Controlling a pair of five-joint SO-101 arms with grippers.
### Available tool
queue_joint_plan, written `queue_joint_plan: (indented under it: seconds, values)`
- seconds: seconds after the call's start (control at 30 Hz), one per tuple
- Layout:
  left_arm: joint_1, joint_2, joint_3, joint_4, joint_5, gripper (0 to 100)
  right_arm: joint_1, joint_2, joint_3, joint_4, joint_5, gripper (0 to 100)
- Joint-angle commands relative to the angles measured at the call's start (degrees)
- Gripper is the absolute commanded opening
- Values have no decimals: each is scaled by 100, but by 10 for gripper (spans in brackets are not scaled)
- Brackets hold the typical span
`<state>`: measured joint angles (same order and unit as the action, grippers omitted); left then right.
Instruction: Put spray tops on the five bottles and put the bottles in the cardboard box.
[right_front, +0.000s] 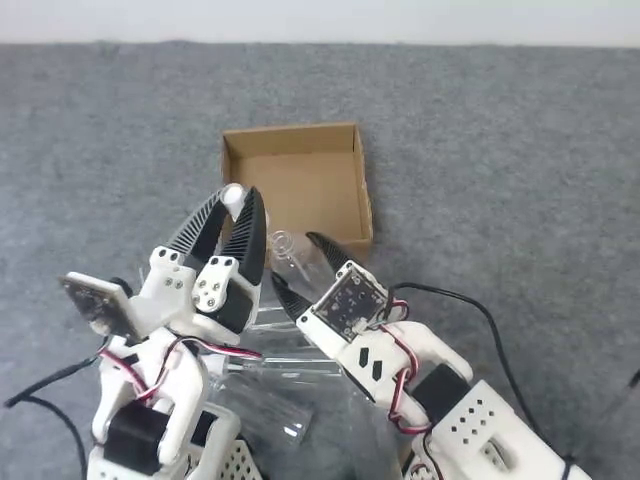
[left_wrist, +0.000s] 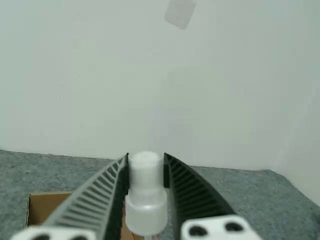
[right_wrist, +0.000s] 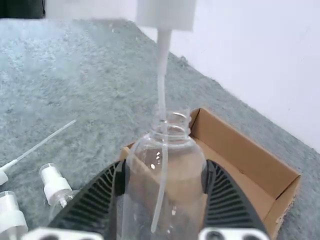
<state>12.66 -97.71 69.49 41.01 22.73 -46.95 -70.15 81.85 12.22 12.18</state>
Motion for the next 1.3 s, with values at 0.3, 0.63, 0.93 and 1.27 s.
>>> queue_joint_plan:
  seconds: [0.3,0.63,0.93,1.27]
  values:
    - [62,18,75,-97,-448,13,75,-163,202,-1112,-26,83]
    - [369,18,207,-79,-712,45,66,-163,202,-1262,-26,83]
    - [422,18,303,-105,-782,92,66,-163,211,-1226,-26,83]
    - [413,-26,-48,492,-765,181,101,-163,220,-1218,-26,83]
